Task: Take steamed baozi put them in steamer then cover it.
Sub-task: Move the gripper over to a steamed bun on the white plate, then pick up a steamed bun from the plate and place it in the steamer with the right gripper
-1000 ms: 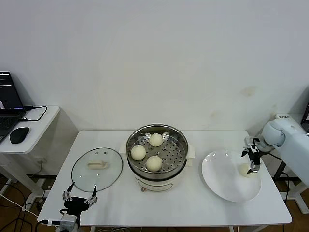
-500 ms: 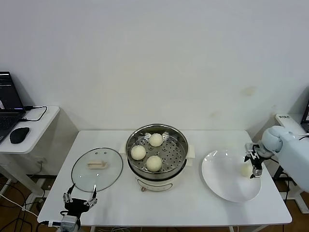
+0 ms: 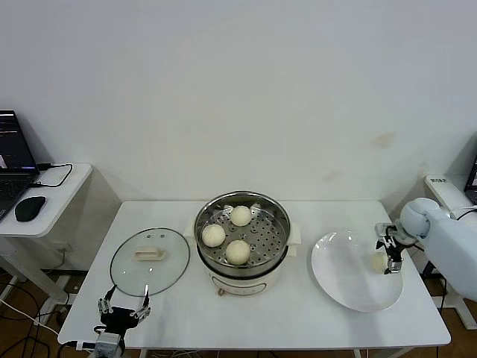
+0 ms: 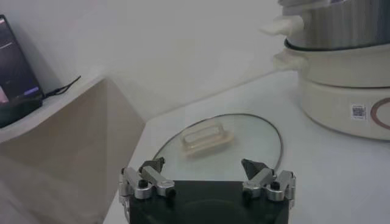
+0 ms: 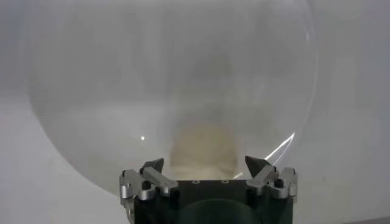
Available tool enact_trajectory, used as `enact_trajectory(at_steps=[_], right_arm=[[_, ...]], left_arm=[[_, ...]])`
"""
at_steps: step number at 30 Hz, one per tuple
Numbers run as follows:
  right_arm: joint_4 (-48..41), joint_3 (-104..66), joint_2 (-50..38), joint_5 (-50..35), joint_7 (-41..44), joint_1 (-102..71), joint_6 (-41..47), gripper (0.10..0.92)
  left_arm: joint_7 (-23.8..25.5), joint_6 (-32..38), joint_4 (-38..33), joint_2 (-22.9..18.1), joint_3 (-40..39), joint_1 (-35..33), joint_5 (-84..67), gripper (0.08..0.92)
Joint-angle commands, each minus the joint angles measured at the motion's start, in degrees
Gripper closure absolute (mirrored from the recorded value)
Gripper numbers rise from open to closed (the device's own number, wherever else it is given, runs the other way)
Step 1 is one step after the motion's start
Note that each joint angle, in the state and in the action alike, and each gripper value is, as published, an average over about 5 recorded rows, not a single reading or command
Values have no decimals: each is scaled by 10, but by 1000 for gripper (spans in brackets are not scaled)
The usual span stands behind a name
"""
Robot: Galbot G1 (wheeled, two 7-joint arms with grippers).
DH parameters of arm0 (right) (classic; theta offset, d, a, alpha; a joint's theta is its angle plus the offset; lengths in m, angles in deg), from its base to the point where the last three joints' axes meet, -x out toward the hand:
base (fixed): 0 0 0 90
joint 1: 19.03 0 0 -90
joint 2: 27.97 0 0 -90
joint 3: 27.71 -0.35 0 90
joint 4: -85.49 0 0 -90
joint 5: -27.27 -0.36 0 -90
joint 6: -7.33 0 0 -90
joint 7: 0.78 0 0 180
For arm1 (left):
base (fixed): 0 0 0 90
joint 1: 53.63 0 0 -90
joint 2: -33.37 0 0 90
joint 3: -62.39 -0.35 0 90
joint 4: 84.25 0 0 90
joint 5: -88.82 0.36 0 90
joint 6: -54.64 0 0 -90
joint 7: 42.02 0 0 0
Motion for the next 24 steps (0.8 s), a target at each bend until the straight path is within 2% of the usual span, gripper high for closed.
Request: enact_trajectory(at_steps=[1, 9, 16, 24], right_arm=[[-12, 0, 8, 1, -6, -1, -2, 204], [-14, 0, 5, 0, -6, -3, -3, 262], [-11, -1, 0, -9, -3, 3, 2, 369], [35, 60, -32, -107, 21, 74, 45, 404]], left_arm=[[0, 0, 3, 0, -1, 1, 1, 177], [0, 0, 7, -1, -4, 6, 1, 177], [0, 0, 8, -1, -4, 8, 1, 177], [-2, 3, 9, 0, -3, 12, 3, 177]])
